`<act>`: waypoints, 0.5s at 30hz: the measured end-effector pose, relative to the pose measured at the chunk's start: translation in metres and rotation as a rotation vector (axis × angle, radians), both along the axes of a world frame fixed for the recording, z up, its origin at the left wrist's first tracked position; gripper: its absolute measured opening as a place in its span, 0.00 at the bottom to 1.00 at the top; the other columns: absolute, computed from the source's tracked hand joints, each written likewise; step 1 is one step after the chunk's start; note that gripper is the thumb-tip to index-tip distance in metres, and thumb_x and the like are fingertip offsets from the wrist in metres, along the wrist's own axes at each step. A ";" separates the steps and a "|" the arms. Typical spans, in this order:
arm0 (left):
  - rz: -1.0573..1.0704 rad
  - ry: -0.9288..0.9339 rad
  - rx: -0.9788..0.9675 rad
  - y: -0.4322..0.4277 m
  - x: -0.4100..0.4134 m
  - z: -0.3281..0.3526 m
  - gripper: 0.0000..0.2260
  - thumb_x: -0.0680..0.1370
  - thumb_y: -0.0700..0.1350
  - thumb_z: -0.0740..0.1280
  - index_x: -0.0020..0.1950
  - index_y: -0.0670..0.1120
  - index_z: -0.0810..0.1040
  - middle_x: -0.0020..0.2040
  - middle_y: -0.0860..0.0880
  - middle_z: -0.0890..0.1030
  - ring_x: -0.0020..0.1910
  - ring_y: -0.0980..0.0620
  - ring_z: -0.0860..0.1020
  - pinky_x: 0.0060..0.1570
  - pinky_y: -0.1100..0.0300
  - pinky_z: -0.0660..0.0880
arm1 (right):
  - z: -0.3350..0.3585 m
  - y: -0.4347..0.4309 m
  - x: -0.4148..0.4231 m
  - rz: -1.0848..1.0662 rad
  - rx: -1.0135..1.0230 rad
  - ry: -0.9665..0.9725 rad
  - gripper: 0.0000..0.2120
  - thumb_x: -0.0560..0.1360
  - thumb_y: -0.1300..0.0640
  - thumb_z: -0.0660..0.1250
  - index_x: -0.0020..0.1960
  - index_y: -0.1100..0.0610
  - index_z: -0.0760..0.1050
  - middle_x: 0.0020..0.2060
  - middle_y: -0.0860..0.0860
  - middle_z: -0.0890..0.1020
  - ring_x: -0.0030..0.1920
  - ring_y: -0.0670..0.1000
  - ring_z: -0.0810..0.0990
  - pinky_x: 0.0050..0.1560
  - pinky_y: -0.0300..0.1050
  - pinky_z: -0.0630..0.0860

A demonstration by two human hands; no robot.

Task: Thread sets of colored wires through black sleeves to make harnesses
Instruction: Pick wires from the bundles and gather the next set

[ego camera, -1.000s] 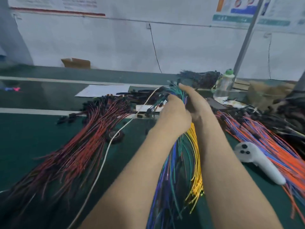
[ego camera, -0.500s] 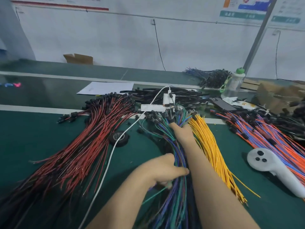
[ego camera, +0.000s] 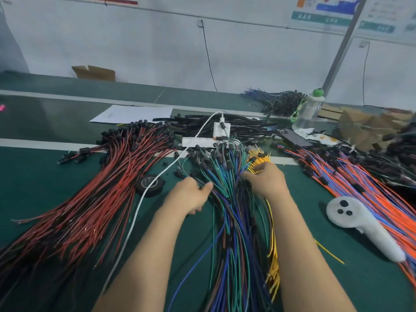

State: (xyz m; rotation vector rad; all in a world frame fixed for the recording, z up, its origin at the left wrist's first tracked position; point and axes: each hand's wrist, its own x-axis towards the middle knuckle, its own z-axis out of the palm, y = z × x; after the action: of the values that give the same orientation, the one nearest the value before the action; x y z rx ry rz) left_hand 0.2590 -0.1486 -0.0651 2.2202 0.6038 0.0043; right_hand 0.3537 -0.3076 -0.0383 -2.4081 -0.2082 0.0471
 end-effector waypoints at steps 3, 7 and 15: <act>-0.002 0.008 0.155 -0.017 0.019 -0.007 0.30 0.71 0.70 0.61 0.37 0.41 0.78 0.36 0.46 0.82 0.38 0.45 0.82 0.43 0.53 0.80 | -0.005 0.004 -0.008 0.075 -0.033 0.054 0.19 0.75 0.45 0.68 0.41 0.62 0.75 0.33 0.58 0.80 0.35 0.56 0.79 0.46 0.53 0.79; -0.007 -0.116 0.011 -0.018 0.033 -0.022 0.17 0.73 0.58 0.69 0.44 0.44 0.80 0.35 0.45 0.81 0.36 0.45 0.81 0.40 0.53 0.80 | -0.029 0.008 -0.012 0.077 0.047 0.045 0.16 0.76 0.49 0.68 0.42 0.63 0.76 0.33 0.55 0.79 0.32 0.54 0.78 0.37 0.46 0.75; 0.091 -0.297 0.039 -0.016 0.034 -0.032 0.15 0.74 0.58 0.68 0.40 0.48 0.70 0.32 0.53 0.73 0.28 0.54 0.74 0.26 0.60 0.67 | -0.018 -0.017 -0.011 0.033 0.455 0.103 0.11 0.77 0.54 0.67 0.39 0.59 0.76 0.29 0.51 0.70 0.26 0.47 0.67 0.22 0.35 0.63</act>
State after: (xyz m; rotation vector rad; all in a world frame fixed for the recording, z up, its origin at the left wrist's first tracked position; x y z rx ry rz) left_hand 0.2927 -0.1647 -0.0969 2.1720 0.5409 0.3886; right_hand 0.3430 -0.3244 -0.0560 -1.9440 -0.1877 0.1245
